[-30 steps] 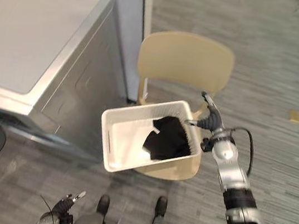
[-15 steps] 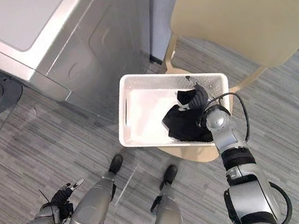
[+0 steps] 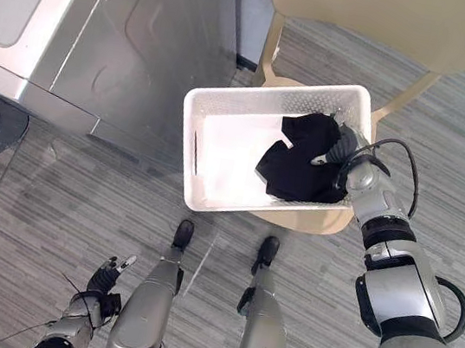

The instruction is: Pick up the laundry basket with both hands and put the clothes into the washing machine.

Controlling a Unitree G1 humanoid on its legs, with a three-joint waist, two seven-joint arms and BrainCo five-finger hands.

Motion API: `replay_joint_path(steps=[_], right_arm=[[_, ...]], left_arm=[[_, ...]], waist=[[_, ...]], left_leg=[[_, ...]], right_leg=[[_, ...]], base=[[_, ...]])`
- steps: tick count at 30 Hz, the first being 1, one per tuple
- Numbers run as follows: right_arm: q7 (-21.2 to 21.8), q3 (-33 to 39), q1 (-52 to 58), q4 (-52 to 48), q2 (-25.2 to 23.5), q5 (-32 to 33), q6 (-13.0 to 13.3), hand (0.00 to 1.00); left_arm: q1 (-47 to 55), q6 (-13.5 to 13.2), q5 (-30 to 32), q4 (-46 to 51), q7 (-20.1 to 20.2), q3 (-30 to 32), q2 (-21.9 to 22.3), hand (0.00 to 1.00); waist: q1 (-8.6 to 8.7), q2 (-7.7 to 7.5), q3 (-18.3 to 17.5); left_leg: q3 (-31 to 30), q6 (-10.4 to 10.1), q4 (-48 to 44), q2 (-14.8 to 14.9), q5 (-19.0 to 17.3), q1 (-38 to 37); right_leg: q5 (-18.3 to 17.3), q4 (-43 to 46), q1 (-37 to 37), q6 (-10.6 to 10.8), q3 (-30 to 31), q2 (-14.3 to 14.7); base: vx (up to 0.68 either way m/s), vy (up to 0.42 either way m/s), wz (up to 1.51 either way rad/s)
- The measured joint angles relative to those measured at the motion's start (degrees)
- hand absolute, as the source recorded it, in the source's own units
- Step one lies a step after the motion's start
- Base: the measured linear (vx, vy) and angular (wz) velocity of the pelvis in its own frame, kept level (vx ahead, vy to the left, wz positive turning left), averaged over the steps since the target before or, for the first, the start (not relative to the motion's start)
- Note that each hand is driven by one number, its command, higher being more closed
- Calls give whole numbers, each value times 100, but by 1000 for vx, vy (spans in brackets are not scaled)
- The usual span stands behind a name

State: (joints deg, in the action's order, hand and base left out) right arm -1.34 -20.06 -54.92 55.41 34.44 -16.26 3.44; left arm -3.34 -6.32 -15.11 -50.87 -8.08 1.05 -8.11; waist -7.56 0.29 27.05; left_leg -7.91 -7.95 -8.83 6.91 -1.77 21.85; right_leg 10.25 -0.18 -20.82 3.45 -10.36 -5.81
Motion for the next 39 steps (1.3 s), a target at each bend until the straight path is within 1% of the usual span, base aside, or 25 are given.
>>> replay_joint_path(steps=[2,4,9,11,12,17,21,22,23,24,26,31,32,35,38,39], right_arm=[[-14,0,-6,32,6,3,0,0],[-31,-1,-67,276,7,34,-1,0],[-170,0,-143,426,6,110,-3,0],[-250,8,-145,484,36,115,-4,0],[-267,11,-146,503,50,116,-4,0],[-565,122,-196,486,86,173,16,0],[-795,123,-205,379,127,213,13,0],[-864,123,-177,379,126,213,9,100],[-870,123,-174,378,126,167,6,100],[-871,118,-174,365,126,-36,1,100],[-871,107,-174,351,141,-238,-2,100],[-861,81,-161,330,106,-435,-33,100],[-851,43,-102,336,22,-444,-127,100],[-784,-28,82,388,-118,-444,-237,100],[-567,-25,468,395,-426,-382,-283,100],[-454,-21,655,401,-556,-346,-310,100]], left_arm=[[-29,-34,0,141,-79,-108,-2,0],[-111,-62,0,225,-86,-161,53,0],[-263,-65,-1,339,-122,-208,165,0],[-369,-94,-2,365,-212,-219,256,0],[-409,-94,-3,364,-217,-224,278,0],[-489,-105,-7,564,-308,-190,416,0],[-572,-95,-7,761,-393,-19,565,0],[-582,-95,-7,838,-444,-15,592,0],[-583,-97,-7,872,-450,19,607,0],[-597,-93,-2,940,-458,106,631,0],[-633,-79,-2,986,-472,186,701,0],[-675,-49,0,991,-474,270,783,0],[-676,-49,-1,988,-478,352,795,0],[-676,-37,-1,980,-483,363,827,0],[-675,-21,-2,921,-475,357,856,0],[-671,-22,-2,844,-474,359,837,0]], waist=[[-69,12,10],[-118,52,36],[-167,106,94],[-248,146,116],[-262,160,123],[-278,178,133],[-270,180,133],[-273,178,132],[-278,175,130],[-274,175,130],[-274,168,126],[-281,87,74],[-286,50,48],[-290,34,31],[-291,10,-37],[-315,-14,-81]], left_leg=[[0,0,-23,-3,1,111],[-9,1,-51,-7,2,220],[-132,0,-163,-23,2,546],[-167,0,-217,-44,4,738],[-186,5,-219,-54,19,782],[-301,-9,-206,-98,138,1216],[-408,-23,-229,-107,164,1485],[-468,-35,-235,-98,172,1534],[-487,-40,-234,-96,175,1553],[-531,-49,-221,-95,182,1576],[-589,-92,-222,-85,211,1580],[-598,-92,-222,-80,273,1548],[-597,-88,-230,-83,287,1493],[-592,-88,-230,-87,287,1291],[-580,-85,-203,-86,285,978],[-564,-83,-195,-82,283,855]], right_leg=[[19,2,-102,-1,0,0],[28,3,-197,-4,-10,-1],[30,27,-419,-7,-85,-5],[29,77,-595,-7,-105,-21],[29,90,-635,-7,-123,-30],[22,256,-1067,-6,-250,-90],[-121,566,-1363,-18,-386,-144],[-167,652,-1409,-39,-426,-144],[-197,707,-1444,-42,-458,-151],[-252,777,-1477,-44,-535,-166],[-322,911,-1498,-66,-579,-210],[-326,926,-1478,-70,-628,-212],[-326,925,-1422,-70,-632,-208],[-359,928,-1201,-66,-631,-208],[-482,1029,-908,-56,-662,-229],[-516,1061,-793,-57,-666,-229]], base=[[0,0,0],[3,4,2],[-4,9,9],[-19,11,6],[-25,11,13],[-32,8,14],[-35,3,14],[-27,-1,21],[-18,-5,19],[-9,-8,14],[12,9,14],[8,0,2],[0,0,0],[42,3,5],[35,1,11],[9,-13,4]])
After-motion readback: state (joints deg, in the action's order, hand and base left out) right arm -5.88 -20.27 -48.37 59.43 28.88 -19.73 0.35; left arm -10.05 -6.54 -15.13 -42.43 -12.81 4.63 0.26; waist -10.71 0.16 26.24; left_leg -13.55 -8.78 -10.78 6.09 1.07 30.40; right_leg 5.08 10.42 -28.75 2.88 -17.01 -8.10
